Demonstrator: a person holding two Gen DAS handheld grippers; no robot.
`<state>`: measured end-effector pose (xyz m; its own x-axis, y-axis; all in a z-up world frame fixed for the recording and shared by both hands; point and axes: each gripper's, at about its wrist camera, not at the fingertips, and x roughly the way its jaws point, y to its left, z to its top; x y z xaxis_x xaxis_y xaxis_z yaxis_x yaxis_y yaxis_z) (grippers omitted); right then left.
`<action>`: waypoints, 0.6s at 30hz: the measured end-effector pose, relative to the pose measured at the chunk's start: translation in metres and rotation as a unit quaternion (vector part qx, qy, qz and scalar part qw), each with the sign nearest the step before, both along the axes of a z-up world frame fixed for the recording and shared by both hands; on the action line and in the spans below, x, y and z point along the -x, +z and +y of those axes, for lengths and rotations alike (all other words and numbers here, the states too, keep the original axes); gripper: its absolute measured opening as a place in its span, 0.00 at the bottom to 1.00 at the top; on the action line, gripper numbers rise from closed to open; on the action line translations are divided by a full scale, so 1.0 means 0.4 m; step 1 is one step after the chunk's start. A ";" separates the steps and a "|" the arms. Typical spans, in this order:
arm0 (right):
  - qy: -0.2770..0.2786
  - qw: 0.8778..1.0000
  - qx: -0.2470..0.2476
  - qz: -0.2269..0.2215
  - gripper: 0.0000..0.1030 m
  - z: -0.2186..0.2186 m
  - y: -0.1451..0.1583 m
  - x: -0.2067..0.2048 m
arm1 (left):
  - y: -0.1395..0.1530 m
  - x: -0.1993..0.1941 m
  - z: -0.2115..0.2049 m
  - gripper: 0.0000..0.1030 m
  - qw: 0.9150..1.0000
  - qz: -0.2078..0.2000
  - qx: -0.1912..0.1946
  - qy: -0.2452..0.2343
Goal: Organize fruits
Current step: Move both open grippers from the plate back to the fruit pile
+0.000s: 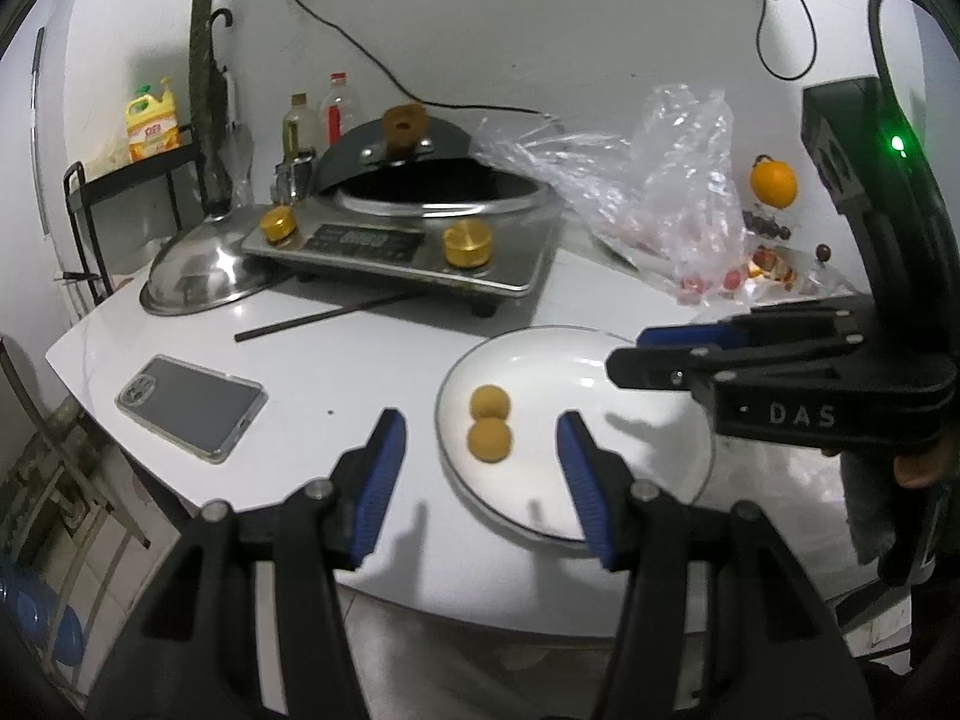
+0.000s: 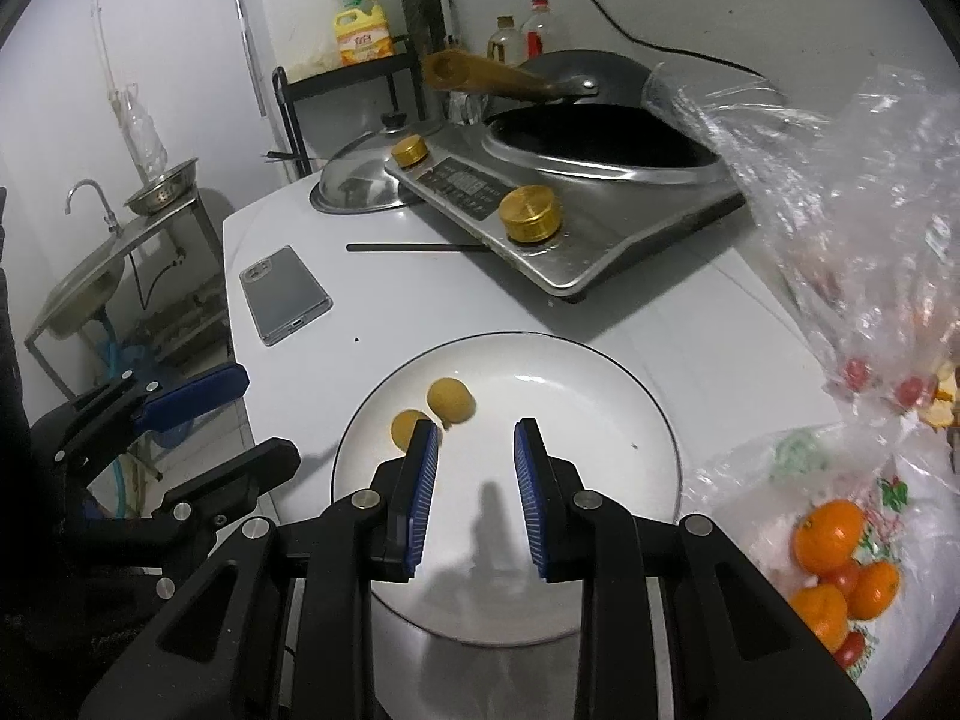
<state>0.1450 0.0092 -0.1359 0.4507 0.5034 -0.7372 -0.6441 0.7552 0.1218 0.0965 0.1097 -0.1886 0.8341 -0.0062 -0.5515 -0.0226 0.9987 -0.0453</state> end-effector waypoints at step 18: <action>-0.058 0.998 -0.020 -0.014 0.27 -0.238 0.023 0.079 | 0.035 0.011 -0.198 0.52 0.999 0.000 -0.023 -0.047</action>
<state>0.1132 -0.0858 -0.1267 0.5280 0.4763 -0.7031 -0.5569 0.8192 0.1368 0.0919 0.0306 -0.1746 0.8306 -0.0591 -0.5538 0.0717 0.9974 0.0011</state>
